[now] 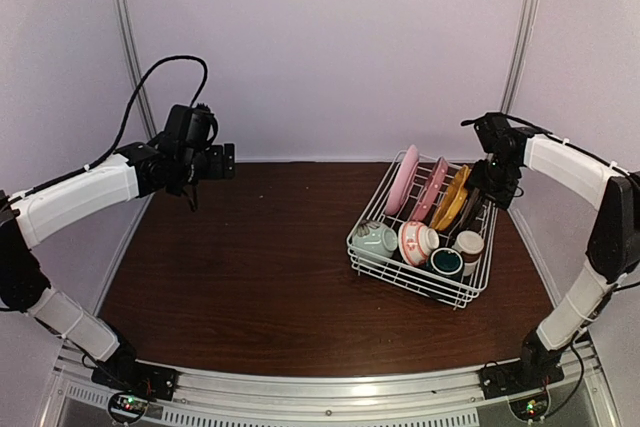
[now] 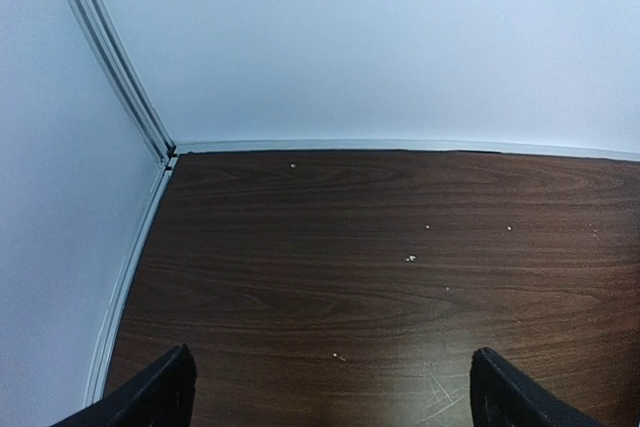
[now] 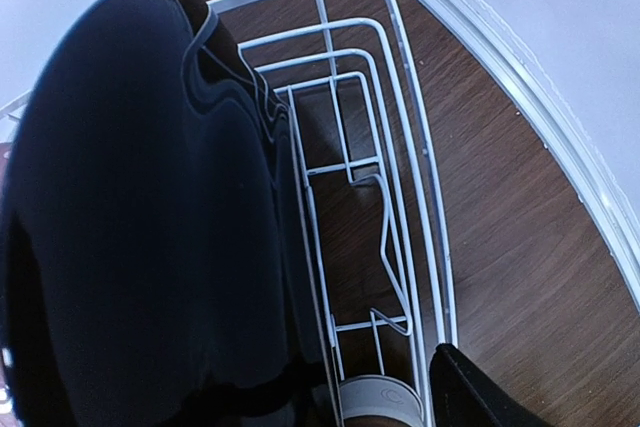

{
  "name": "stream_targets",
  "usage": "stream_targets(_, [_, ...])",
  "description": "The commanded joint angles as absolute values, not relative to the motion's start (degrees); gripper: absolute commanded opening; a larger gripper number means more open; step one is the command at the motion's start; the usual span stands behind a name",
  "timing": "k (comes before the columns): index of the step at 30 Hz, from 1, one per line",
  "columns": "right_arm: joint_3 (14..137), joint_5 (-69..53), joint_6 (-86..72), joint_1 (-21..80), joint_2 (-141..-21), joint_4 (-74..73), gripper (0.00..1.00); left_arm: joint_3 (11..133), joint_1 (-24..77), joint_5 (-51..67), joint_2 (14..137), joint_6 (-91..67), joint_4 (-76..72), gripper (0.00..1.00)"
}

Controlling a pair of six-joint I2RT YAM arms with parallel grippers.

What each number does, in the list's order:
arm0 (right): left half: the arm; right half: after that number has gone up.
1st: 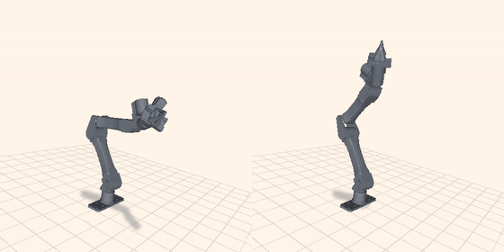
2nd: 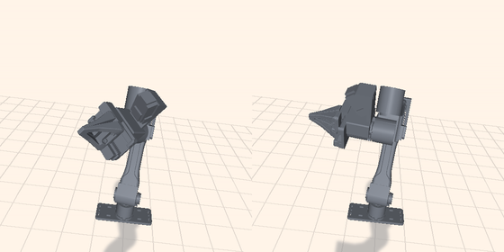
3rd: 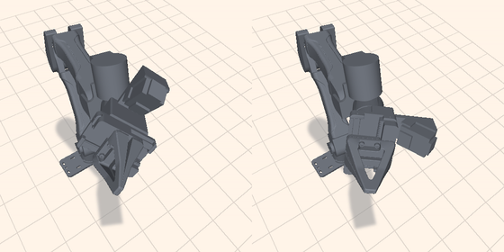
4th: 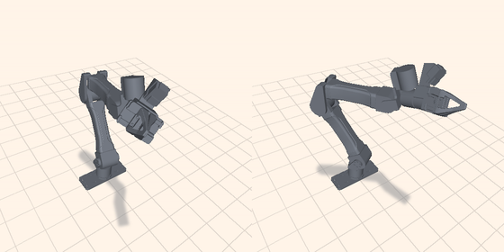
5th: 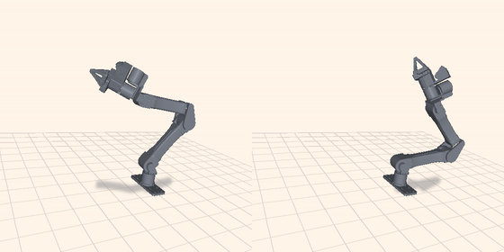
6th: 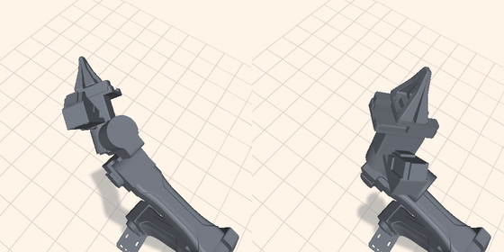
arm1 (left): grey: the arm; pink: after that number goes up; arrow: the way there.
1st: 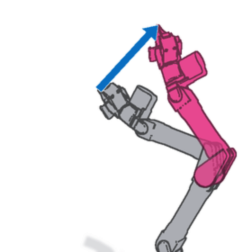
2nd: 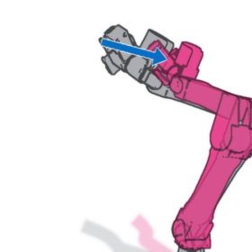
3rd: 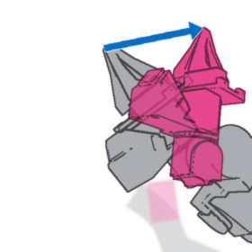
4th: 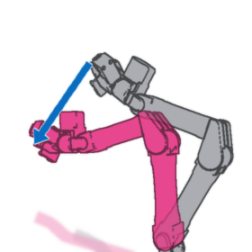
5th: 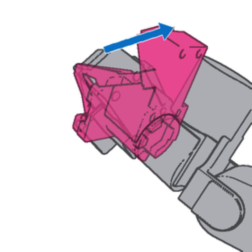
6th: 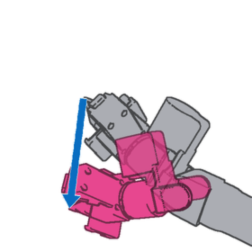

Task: Unload the mixed dishes from the dish rack
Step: Grab the cup from the plate.

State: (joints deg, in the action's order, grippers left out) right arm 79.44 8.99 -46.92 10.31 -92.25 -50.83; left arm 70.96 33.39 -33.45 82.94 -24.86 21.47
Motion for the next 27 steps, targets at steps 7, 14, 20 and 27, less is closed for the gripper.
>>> stream_targets(7, [78.9,9.5,-45.4,9.9,-94.3,-49.4,0.58,72.7,33.7,-34.4,83.7,-25.7,21.5,0.97])
stream_targets(14, [79.8,9.2,-44.9,9.8,-94.4,-49.4,0.5,72.7,33.7,-34.5,83.6,-25.9,21.8,0.97])
stream_targets(20, [81.0,8.8,-44.7,9.9,-93.9,-50.1,0.31,72.8,33.6,-34.6,83.6,-25.9,21.8,0.97])
stream_targets(27, [83.4,9.1,-44.0,9.9,-93.3,-51.6,0.24,72.9,33.7,-34.6,83.7,-26.0,21.8,0.97])
